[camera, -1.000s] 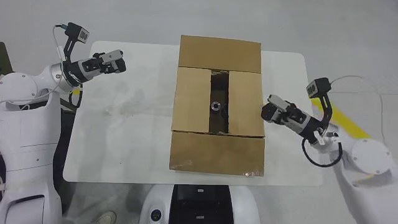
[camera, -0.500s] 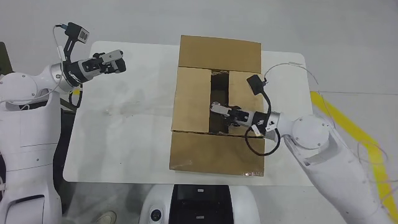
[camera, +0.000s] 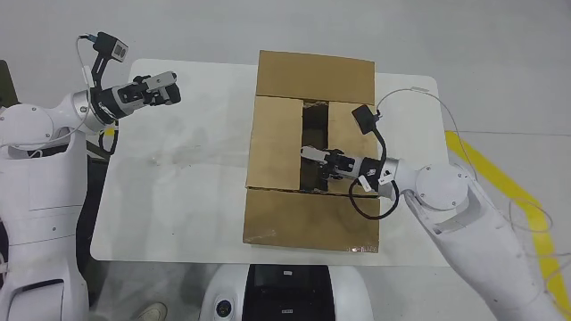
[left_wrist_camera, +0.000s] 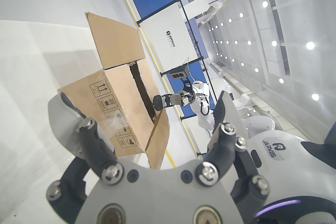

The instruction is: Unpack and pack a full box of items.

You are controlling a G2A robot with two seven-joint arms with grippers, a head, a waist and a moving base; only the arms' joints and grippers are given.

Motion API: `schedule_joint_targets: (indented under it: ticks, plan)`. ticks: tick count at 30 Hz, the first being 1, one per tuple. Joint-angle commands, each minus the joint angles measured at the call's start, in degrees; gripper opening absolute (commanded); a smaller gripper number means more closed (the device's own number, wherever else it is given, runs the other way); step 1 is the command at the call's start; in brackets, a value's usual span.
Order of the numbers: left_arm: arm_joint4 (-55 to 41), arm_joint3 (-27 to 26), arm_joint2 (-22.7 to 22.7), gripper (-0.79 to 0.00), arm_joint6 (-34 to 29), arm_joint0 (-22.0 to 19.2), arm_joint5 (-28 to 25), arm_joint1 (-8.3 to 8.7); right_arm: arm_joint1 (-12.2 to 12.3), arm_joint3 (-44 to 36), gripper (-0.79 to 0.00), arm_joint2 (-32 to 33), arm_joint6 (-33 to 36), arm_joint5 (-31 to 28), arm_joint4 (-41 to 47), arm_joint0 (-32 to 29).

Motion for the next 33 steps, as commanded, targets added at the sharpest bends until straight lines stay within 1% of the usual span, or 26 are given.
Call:
schedule_joint_targets:
  ticks: [1, 5, 11, 23, 33]
  plan:
    - [0.0, 0.0, 0.0, 0.000, 0.0, 0.0, 0.0, 0.00, -0.2, 0.3, 0.000, -1.0, -0.8, -1.0, 0.0, -0.4]
    - [0.0, 0.0, 0.0, 0.000, 0.0, 0.0, 0.0, 0.00, -0.6, 1.2, 0.000, -2.9, -2.0, -2.1, -2.7, 0.5]
    - [0.0, 0.0, 0.0, 0.000, 0.0, 0.0, 0.0, 0.00, -1.4, 3.9, 0.000, -5.3, -1.6, -2.7, -3.0, 2.6]
    - [0.0, 0.0, 0.0, 0.000, 0.0, 0.0, 0.0, 0.00, -3.3, 9.2, 0.000, -8.5, -3.2, -1.9, 1.9, 5.9]
    - [0.0, 0.0, 0.0, 0.000, 0.0, 0.0, 0.0, 0.00, -4.2, 8.9, 0.000, -9.3, -2.5, -2.3, 5.7, 5.8]
